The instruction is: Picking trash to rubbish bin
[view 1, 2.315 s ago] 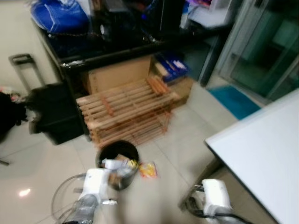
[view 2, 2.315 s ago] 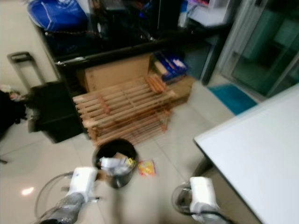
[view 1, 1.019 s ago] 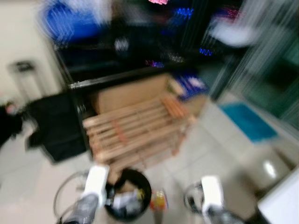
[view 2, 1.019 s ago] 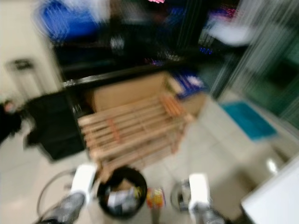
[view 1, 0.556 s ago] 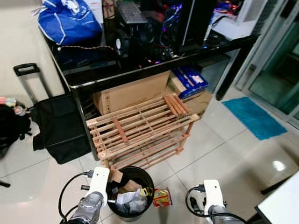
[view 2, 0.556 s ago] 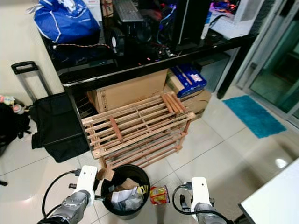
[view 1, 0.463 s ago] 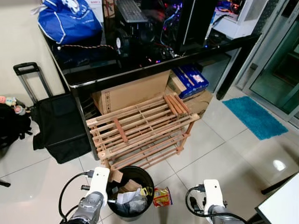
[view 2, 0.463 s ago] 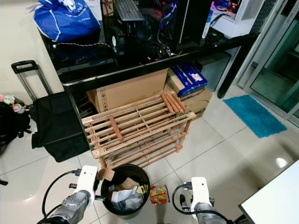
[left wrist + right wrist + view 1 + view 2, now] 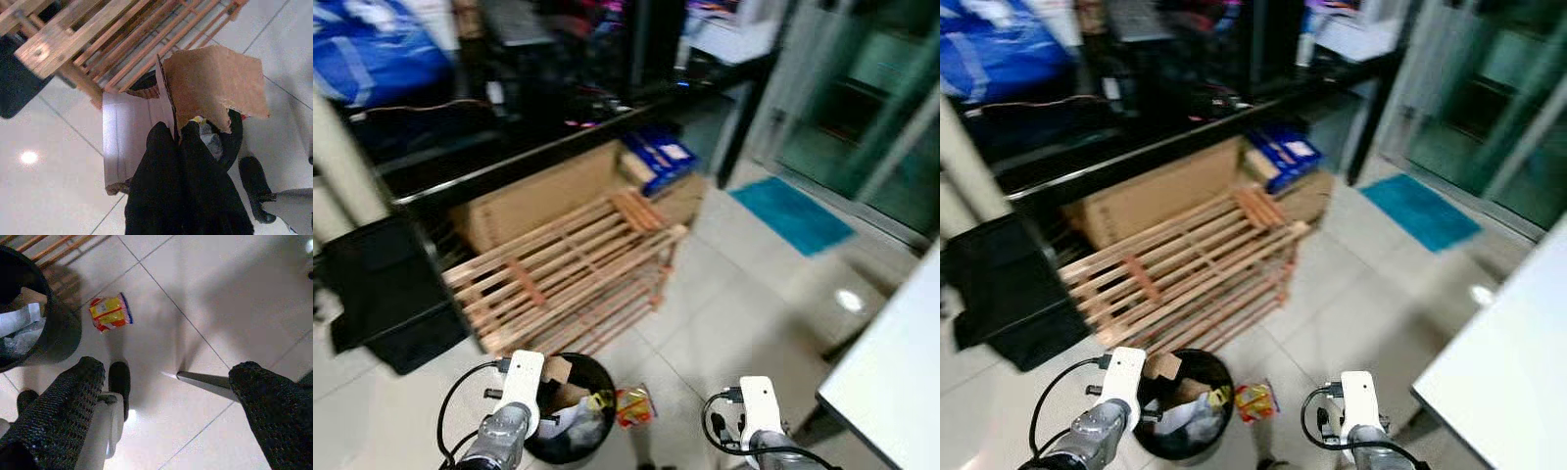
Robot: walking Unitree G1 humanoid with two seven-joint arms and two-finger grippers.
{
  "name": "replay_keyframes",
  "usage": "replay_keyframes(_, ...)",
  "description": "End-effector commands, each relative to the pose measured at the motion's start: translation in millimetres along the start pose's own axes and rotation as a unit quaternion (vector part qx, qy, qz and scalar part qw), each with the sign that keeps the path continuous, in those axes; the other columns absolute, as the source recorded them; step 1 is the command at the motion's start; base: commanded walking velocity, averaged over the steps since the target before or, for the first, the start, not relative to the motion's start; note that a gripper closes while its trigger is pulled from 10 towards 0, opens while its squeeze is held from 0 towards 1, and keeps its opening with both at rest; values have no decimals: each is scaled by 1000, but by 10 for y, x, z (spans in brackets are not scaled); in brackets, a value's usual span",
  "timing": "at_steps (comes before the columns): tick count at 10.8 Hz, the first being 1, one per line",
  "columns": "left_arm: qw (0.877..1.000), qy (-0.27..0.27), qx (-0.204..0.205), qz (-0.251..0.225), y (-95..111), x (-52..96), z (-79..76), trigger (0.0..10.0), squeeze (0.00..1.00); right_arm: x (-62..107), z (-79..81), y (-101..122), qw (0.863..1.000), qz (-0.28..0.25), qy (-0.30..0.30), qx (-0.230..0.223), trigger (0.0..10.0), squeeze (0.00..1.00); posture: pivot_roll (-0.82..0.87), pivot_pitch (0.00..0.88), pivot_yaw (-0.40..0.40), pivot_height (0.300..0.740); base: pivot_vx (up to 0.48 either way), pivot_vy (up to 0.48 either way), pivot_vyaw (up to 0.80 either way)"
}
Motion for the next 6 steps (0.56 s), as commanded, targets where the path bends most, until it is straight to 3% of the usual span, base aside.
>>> replay_keyframes(1, 1000, -4, -4, 2, 0, -3, -18, 10000, 0, 2, -19, -12, 1000, 5, 0, 5, 10000, 0, 27, 36, -67, 740, 0, 0, -800)
replay_keyframes(4, 1000, -3, -4, 4, -9, -1, -16, 10000, 0, -1, -3, 12, 1000, -1, 2, 4, 10000, 0, 27, 36, -67, 740, 0, 0, -800)
replay_keyframes(6, 1000, -3, -4, 5, -14, 0, -14, 10000, 0, -5, 1, 62, 1000, -11, 1, 1, 10000, 0, 27, 36, -67, 740, 0, 0, 0)
Point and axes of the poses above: a point about 5 cm out from each wrist's last joint towards the gripper, its own x axis pointing back from the gripper into the wrist, its own y axis along the axis of the wrist's last joint, z = x × y, the point moved 5 cm from there along -x, pointing out of the wrist towards the gripper, and after that the axes turned 5 degrees about x, right-handed, at the moved point
